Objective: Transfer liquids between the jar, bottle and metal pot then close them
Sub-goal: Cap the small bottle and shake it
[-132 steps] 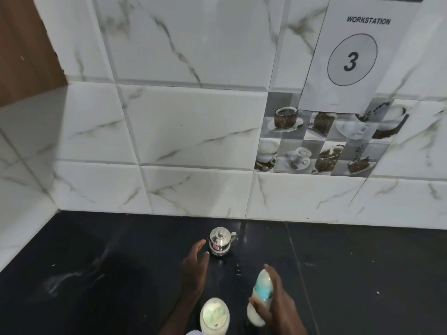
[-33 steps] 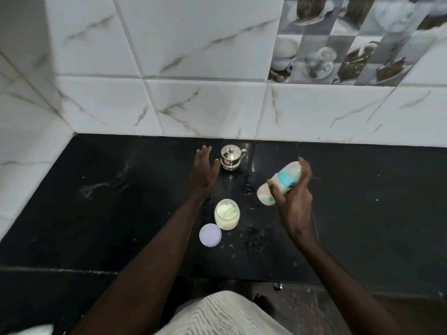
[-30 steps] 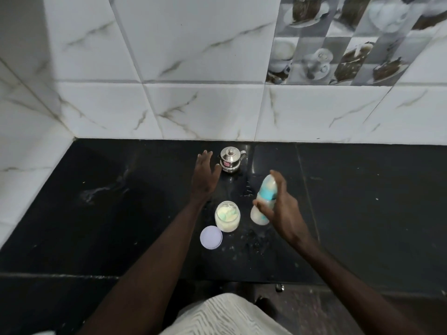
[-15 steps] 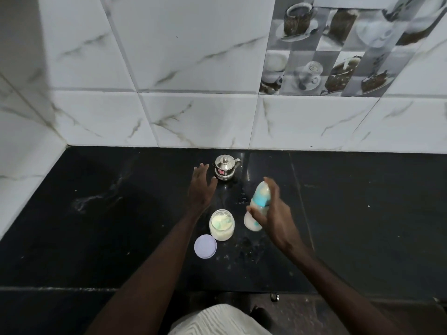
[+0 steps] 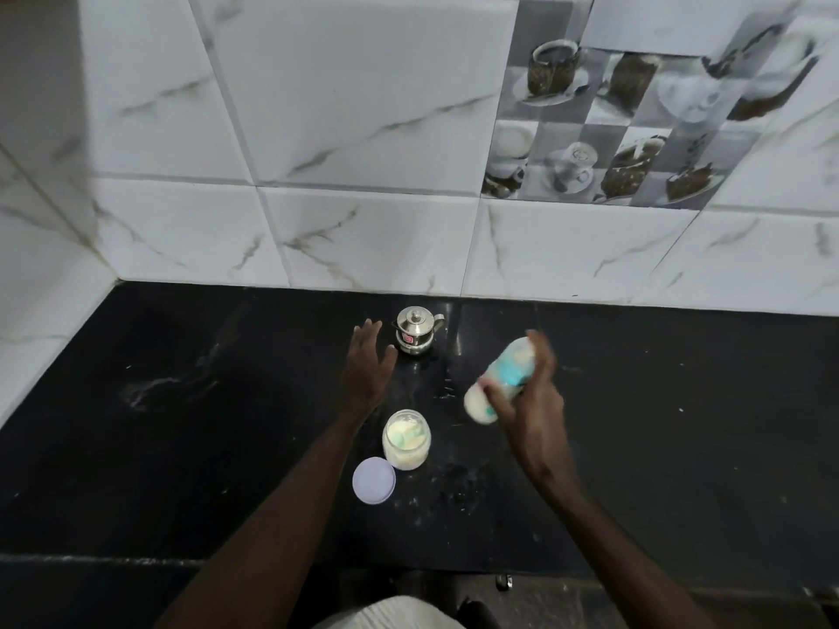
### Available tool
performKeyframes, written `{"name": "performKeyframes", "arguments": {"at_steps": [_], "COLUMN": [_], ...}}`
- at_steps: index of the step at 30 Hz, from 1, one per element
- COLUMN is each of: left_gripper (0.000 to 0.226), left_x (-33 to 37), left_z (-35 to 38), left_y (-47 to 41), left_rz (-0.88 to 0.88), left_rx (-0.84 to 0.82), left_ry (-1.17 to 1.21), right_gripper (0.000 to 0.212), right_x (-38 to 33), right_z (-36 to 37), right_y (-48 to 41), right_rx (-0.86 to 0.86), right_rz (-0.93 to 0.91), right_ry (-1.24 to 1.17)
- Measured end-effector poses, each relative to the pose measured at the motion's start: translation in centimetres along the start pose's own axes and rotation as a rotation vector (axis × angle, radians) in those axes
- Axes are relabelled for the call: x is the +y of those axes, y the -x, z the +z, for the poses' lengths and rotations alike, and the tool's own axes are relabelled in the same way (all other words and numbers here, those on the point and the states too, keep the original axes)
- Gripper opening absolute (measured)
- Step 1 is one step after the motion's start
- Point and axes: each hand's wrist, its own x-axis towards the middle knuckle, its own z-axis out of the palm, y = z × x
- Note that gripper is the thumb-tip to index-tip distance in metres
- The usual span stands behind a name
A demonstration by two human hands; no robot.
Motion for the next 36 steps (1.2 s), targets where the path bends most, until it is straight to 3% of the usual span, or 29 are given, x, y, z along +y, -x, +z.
{"name": "performKeyframes", "arguments": {"at_steps": [1,4,8,11,12,15,18,19,22,26,29,33,36], "left_gripper": [0.055,0.056,0.055,0.054,0.054,0.054,0.054,0.054,0.054,0.054,0.054,0.054,0.052], "left_x": [0.0,-0.1,0.1,-0.1,0.0,0.0,-0.1,0.0,-0.2,-0.6,-0.6,-0.8,-0.4], "left_z": [0.0,-0.2,-0.1,-0.2,-0.2,-0.1,-0.1,-0.1,-0.1,0.0,0.1,-0.1,-0.4], "left_y": [0.1,0.5,0.4,0.7,0.6,0.5,0.8,0.6,0.6,0.7,0.5,0.6,0.7], "left_rz": [-0.007,0.011,-0.018,0.008,0.011,-0.023,-0.012,-0.014,-0.038,-0.035,-0.048,-0.035,-0.047], "left_rx": [0.005,-0.011,0.011,-0.006,-0.007,0.01,-0.012,-0.014,0.009,-0.022,0.004,-0.009,0.015], "left_ry": [0.005,-0.016,0.015,-0.013,-0.014,0.001,-0.012,-0.008,0.003,-0.029,-0.003,-0.032,-0.014], "right_gripper": [0.081,0.081,0.082,0.08,0.081,0.082,0.081,0.081,0.081,0.08,0.08,0.079,0.077], "right_x": [0.1,-0.1,0.5,0.3,0.5,1.0,0.9,1.2,1.4,0.4,0.3,0.7,1.2], "right_z": [-0.1,-0.1,-0.6,-0.1,-0.1,-0.3,-0.1,-0.2,-0.4,0.8,0.6,1.2,1.0], "right_y": [-0.3,0.5,-0.4,1.1,1.3,0.0,1.4,1.6,0.3,1.4,-0.1,0.6,-0.2], "right_rx": [0.04,-0.155,0.088,-0.173,-0.172,0.044,-0.192,-0.189,0.076,-0.125,0.072,-0.169,-0.081], "right_rz": [0.016,-0.024,0.029,-0.037,-0.044,0.022,-0.054,-0.062,0.025,-0.023,0.007,-0.018,0.041], "right_ry": [-0.025,0.043,-0.033,0.09,0.114,0.007,0.134,0.155,-0.009,0.075,-0.047,0.052,-0.042]}}
